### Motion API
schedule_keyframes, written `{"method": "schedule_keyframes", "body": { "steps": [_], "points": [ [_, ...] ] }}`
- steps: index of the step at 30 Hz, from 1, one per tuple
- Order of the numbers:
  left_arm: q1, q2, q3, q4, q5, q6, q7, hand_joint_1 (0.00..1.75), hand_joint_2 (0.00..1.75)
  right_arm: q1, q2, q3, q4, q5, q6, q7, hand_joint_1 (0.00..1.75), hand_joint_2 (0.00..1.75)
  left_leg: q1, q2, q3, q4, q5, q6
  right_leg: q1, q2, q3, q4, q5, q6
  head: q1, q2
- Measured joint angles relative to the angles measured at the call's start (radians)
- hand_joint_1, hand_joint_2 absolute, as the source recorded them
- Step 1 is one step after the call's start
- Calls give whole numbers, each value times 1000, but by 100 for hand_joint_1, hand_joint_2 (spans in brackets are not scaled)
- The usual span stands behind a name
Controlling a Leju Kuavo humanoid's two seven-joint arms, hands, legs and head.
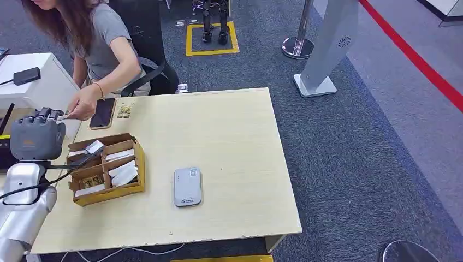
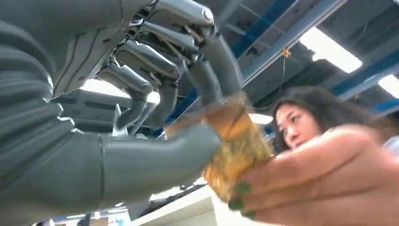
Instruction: Pass the card to the sensor for recognition and then transmit it.
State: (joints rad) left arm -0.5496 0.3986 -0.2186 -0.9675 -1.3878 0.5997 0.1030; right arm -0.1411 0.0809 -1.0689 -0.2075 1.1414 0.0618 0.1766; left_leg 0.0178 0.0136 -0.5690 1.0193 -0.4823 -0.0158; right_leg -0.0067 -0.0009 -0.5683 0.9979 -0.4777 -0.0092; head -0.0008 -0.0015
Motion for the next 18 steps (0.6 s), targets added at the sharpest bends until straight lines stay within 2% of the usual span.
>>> {"method": "schedule_keyframes", "body": {
  "steps": [2,4,9,11,15,18],
  "points": [
    [25,-10,1,-42,24,2,-6,0,175,2,-1,0,0,0,0,0,0,0,0,0,0,0,0,0,0,0,0,0,0,0,0,0],
    [69,-26,6,-106,108,8,-37,0,175,8,-2,0,0,-1,0,-1,0,0,0,0,0,0,0,0,0,0,0,0,0,0,-1,0],
    [215,-77,7,-359,421,3,-158,0,175,30,-8,0,0,-9,-3,-17,0,0,0,1,0,0,-1,1,0,1,0,-1,-1,1,0,0],
    [263,-90,7,-452,512,-3,-200,0,175,37,-10,-3,0,-20,-4,-20,0,0,0,0,-1,0,-2,1,0,0,0,-1,-1,1,1,0],
    [358,-108,8,-626,773,-70,-315,0,175,45,-14,-8,0,-24,-5,-23,0,0,0,0,0,0,-2,1,0,0,0,-1,-1,1,0,0],
    [400,-118,9,-710,827,-91,-341,0,175,47,-15,-10,0,-31,-8,-24,0,0,0,0,0,0,-2,1,0,0,0,-1,-1,1,0,0]
  ]
}}
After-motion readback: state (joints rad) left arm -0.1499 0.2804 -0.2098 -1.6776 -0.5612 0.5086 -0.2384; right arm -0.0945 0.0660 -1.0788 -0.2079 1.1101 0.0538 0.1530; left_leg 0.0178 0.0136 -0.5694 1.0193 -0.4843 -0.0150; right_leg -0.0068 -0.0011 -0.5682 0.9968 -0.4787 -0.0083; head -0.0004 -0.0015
